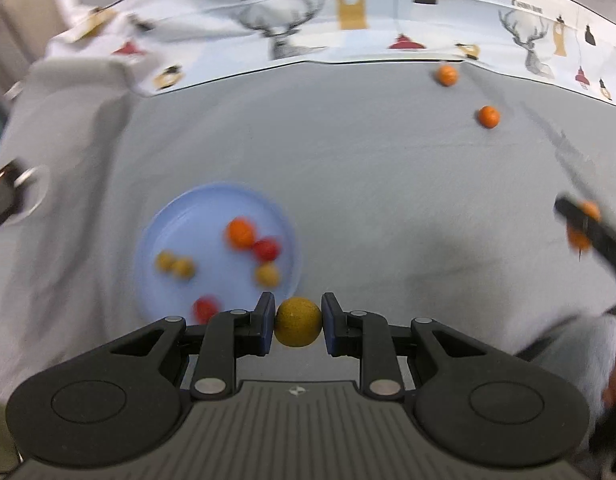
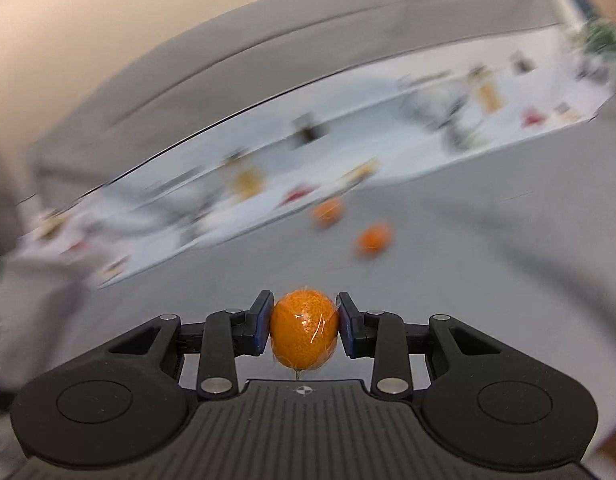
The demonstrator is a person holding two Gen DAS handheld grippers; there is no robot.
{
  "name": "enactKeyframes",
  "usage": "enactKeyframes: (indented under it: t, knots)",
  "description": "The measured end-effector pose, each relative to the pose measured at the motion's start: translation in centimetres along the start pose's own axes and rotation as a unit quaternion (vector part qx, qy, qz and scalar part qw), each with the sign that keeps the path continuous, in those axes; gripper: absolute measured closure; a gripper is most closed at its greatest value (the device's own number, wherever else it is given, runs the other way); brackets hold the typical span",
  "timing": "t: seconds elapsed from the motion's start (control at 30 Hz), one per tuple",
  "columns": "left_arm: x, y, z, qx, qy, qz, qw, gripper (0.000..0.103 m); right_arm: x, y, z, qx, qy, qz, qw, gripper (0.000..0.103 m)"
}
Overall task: Organize fruits
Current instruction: 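Carry both fruits over the blue plate and open both tools to drop them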
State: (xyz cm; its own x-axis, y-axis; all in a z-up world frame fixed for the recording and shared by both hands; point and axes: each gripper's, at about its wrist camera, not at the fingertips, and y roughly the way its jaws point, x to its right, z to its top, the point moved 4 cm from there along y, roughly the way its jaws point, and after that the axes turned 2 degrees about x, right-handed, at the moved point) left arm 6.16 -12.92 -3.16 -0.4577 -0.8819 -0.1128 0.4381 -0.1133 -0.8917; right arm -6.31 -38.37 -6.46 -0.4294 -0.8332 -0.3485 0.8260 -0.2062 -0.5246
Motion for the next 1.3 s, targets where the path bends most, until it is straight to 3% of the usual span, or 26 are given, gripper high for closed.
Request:
enactKeyframes:
  t: [0.1, 0.23, 0.53, 0.7, 1.3]
  knots:
    - [-2.5, -2.1, -3.0, 0.013, -0.008, 0.012, 0.9998, 0.076, -5.4, -3.8, -3.0, -0.034, -0.043, 0.047, 0.997, 0.067]
    - [-4.9, -5.0, -6.2, 0.048, -0.022, 0.012, 0.9985, 0.076, -12.0, -7.6, -5.3, -0.045, -0.111, 0.100, 0.988, 0.067]
    - [-8.6, -8.7, -11.1, 0.098, -0.076, -0.020, 0.9921, 0.076, -20.7, -12.5, -7.9, -0.044, -0.216, 0.138, 0.966, 0.067]
    - [-10.1, -9.9, -12.5, 0.115, -0.100, -0.031, 0.9878, 0.076, -22.9, -14.3, -9.0, -0.038, -0.254, 0.135, 0.957, 0.067]
    - [-11.3, -10.7, -13.4, 0.130, -0.115, -0.043, 0.9838, 0.076, -24.1, -15.2, -9.5, -0.026, -0.283, 0.123, 0.951, 0.067]
